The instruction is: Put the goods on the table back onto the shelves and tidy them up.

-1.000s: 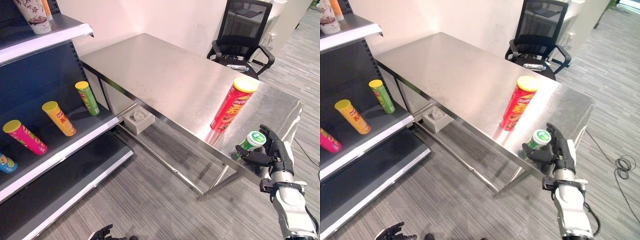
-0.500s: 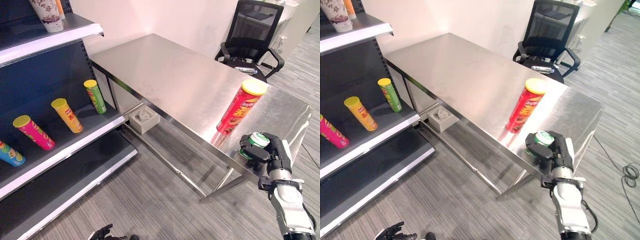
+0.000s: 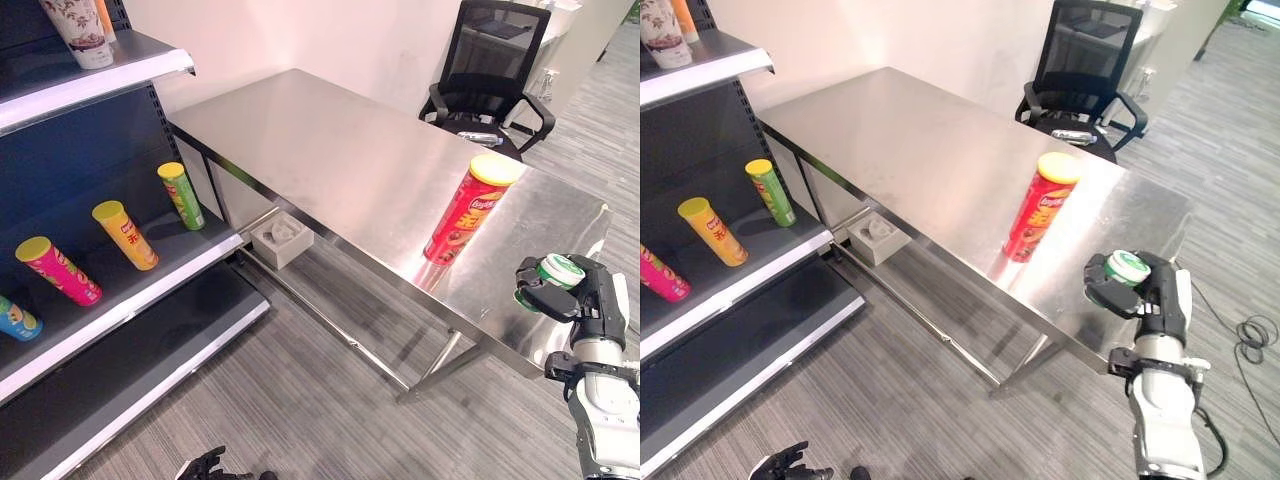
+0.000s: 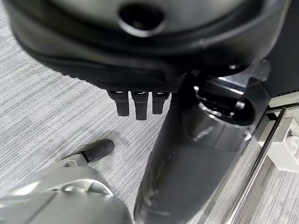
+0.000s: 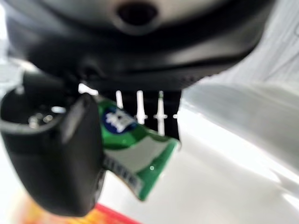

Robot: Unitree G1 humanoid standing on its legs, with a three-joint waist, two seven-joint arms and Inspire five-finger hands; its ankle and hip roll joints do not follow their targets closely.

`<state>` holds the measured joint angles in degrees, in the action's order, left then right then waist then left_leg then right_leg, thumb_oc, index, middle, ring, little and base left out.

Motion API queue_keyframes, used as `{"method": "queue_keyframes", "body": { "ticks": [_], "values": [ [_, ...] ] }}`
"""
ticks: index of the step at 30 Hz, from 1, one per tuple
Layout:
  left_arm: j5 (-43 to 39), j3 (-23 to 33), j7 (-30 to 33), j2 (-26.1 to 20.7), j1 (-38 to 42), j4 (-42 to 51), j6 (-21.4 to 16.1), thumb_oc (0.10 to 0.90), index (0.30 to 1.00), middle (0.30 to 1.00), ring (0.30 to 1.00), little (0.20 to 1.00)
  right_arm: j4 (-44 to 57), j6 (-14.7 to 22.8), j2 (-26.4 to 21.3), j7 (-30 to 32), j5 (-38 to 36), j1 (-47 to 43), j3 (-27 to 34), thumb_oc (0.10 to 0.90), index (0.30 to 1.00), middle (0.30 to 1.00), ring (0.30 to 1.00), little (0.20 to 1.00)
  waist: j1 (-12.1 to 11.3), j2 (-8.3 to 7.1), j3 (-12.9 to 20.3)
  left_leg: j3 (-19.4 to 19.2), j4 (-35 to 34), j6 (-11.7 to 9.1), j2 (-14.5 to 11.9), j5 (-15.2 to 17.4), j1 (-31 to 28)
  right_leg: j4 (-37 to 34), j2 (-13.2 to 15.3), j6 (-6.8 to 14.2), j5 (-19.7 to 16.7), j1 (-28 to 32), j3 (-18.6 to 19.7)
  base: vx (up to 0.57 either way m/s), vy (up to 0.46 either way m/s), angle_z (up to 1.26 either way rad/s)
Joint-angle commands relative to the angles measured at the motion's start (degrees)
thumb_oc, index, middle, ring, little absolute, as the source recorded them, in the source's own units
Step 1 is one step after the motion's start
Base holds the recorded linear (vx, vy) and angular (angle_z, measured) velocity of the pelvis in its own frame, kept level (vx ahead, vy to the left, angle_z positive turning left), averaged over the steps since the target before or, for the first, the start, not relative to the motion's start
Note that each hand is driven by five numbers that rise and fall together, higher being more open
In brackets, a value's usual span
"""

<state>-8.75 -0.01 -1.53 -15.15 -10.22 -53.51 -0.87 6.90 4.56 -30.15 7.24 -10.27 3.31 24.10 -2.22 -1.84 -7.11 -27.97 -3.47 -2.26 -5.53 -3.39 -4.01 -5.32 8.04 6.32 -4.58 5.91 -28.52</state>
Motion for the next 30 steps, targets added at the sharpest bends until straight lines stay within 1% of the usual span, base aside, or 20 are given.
{"method": "queue_keyframes", "body": {
  "ticks": [1,5,11,13,14,18,19,20,22,23,24,25,26,27,29,30],
  "values": [
    [1.7,-3.1,0.8,-2.1,2.4,-0.6,-1.5,0.8,0.9,0.9,0.9,0.9,7.8,10.3,-8.1,3.6,-3.4,-11.9,5.8,0.4,0.3,0.3,0.3,0.3,-1.8,-0.32,3.3,4.4,-1.5,-4.3,-3.9,-4.6,1.3,0.3,-1.4,2.6,2.6,4.0,-0.9,-0.1,-0.062,-0.06],
    [1.6,-3.9,0.8,-2.2,2.3,-1.6,-1.3,0.8,0.9,0.9,0.9,0.9,8.6,11.9,-11.3,3.7,-7.4,-19.2,2.7,0.4,0.3,0.3,0.3,0.3,-2.9,-0.03,4.0,4.3,-1.5,-5.3,-4.8,-5.9,1.3,0.3,-2.1,2.2,3.2,4.2,-1.0,-0.1,-0.059,-0.02],
    [1.1,-5.0,0.9,-2.4,2.1,-2.1,-1.0,0.8,0.9,0.9,0.9,0.9,7.1,11.2,-13.2,1.8,-11.1,-27.6,-5.6,0.4,0.3,0.3,0.3,0.3,-5.2,-0.1,4.5,5.0,-1.5,-6.0,-5.8,-7.3,1.0,0.3,-3.1,1.3,4.1,5.2,-1.3,-0.05,-0.045,0.0],
    [0.6,-5.0,1.0,-2.3,2.1,-1.9,-1.0,0.8,0.9,0.9,0.9,0.9,5.6,10.4,-13.6,0.8,-11.7,-31.1,-10.0,0.4,0.3,0.3,0.3,0.3,-6.2,-0.1,4.5,5.4,-1.5,-6.2,-6.1,-8.0,1.1,0.3,-3.5,1.0,4.5,5.6,-1.7,-0.05,-0.046,0.08],
    [0.4,-5.0,1.2,-2.4,2.1,-1.8,-1.0,0.8,0.9,0.9,0.9,0.9,5.3,10.1,-14.0,0.5,-11.6,-31.9,-11.0,0.4,0.3,0.3,0.3,0.3,-6.7,-0.16,4.4,5.6,-1.3,-6.3,-6.1,-8.6,1.2,0.3,-3.6,0.8,4.7,5.8,-1.9,-0.03,-0.028,0.18],
    [0.3,-4.9,1.2,-2.3,2.2,-1.7,-1.0,0.8,0.9,0.9,0.9,0.9,5.1,10.1,-14.1,0.6,-11.6,-32.2,-11.2,0.4,0.3,0.3,0.3,0.3,-6.5,-0.06,4.2,5.7,-1.3,-6.4,-6.1,-8.7,1.2,0.3,-3.6,0.7,4.7,5.9,-2.0,-0.04,-0.021,0.2],
    [-0.6,-5.3,1.5,-3.0,2.7,-0.5,-1.2,0.8,0.9,0.9,0.9,0.9,4.0,9.6,-15.3,0.2,-12.0,-35.0,-13.8,0.4,0.3,0.3,0.3,0.3,-8.7,-0.65,2.4,4.8,3.1,-7.4,-7.3,-11.3,4.2,0.3,-3.4,-0.1,4.7,6.5,-3.5,-0.19,-0.077,0.01],
    [-0.8,-5.4,1.6,-3.0,3.0,0.0,-1.2,0.8,0.9,0.9,0.9,0.9,3.5,9.6,-15.9,0.2,-11.9,-36.2,-14.7,0.4,0.3,0.3,0.3,0.3,-8.4,-0.63,1.9,4.3,5.1,-7.7,-8.4,-11.4,5.7,0.3,-3.4,-0.4,4.8,6.4,-4.8,-0.19,-0.078,0.12],
    [-0.8,-5.4,1.6,-2.9,3.0,0.0,-1.2,0.8,0.9,0.9,0.9,0.9,3.4,9.6,-15.9,0.2,-11.9,-36.3,-14.8,0.4,0.3,0.3,0.3,0.3,-8.2,-0.59,2.0,4.4,5.2,-7.7,-8.5,-11.3,5.9,0.3,-3.5,-0.4,4.8,6.4,-4.9,-0.03,0.039,0.71],
    [-0.7,-5.3,1.6,-3.0,3.0,0.4,-1.3,0.8,0.9,0.9,0.9,0.9,3.3,9.1,-16.0,0.0,-11.4,-36.3,-15.5,0.4,0.3,0.3,0.3,0.3,-8.7,-0.73,2.2,2.5,5.1,-8.2,-11.0,-12.3,5.0,0.3,-2.8,-0.3,4.3,6.3,-6.5,0.03,0.264,0.82],
    [-0.9,-5.0,2.0,-3.3,2.7,0.5,-1.2,0.8,0.9,0.9,0.9,0.9,4.0,8.6,-16.0,-0.2,-11.3,-36.0,-16.0,0.4,0.3,0.3,0.3,0.3,-8.3,-1.05,2.8,2.8,4.2,-9.4,-14.6,-13.5,2.5,0.3,-1.2,0.2,3.4,6.3,-7.9,0.02,0.315,0.71],
    [-1.0,-4.8,2.1,-3.3,2.8,0.5,-1.1,0.8,0.9,0.9,0.9,0.9,4.2,8.4,-16.0,-0.3,-11.3,-35.8,-15.9,0.4,0.3,0.3,0.3,0.3,-7.8,-0.98,2.9,2.9,4.1,-9.7,-15.6,-13.9,1.6,0.4,-0.8,0.4,3.2,6.3,-8.6,0.03,0.309,0.71],
    [-1.1,-4.9,2.2,-3.5,2.7,0.9,-1.1,0.8,0.9,0.9,0.9,0.9,4.2,8.1,-16.7,-0.3,-11.2,-35.6,-15.5,0.4,0.3,0.3,0.3,0.3,-7.0,-0.84,3.2,2.8,4.5,-10.3,-17.2,-14.3,0.4,0.5,0.2,0.8,2.7,6.1,-9.8,-0.03,0.232,0.79],
    [-1.3,-4.8,2.3,-3.7,2.8,1.1,-1.2,0.8,0.9,0.9,0.9,0.9,3.7,7.8,-17.4,-0.3,-11.0,-35.3,-15.7,0.4,0.3,0.3,0.3,0.3,-6.6,-0.66,3.6,2.9,4.8,-10.5,-17.8,-13.8,-0.8,0.6,1.2,1.2,2.3,5.8,-10.7,-0.01,0.184,0.67],
    [-1.3,-4.8,2.3,-3.6,2.7,1.2,-1.2,0.8,0.9,0.9,0.9,0.9,3.6,7.8,-17.5,-0.3,-11.1,-35.4,-15.8,0.4,0.3,0.3,0.3,0.3,-6.3,-0.55,3.6,3.2,4.9,-10.5,-17.8,-13.7,-0.7,0.6,1.2,1.4,2.2,5.9,-10.9,0.0,0.128,0.68],
    [-1.5,-4.9,2.5,-3.5,2.7,1.3,-1.0,0.8,0.9,0.9,0.9,0.9,2.9,7.0,-18.3,-0.5,-10.7,-34.9,-15.6,0.4,0.3,0.3,0.3,0.3,-5.8,0.04,4.5,4.3,4.2,-10.5,-16.6,-11.0,-2.4,0.7,2.7,2.2,1.2,5.9,-12.0,0.01,0.158,0.77]
  ]
}}
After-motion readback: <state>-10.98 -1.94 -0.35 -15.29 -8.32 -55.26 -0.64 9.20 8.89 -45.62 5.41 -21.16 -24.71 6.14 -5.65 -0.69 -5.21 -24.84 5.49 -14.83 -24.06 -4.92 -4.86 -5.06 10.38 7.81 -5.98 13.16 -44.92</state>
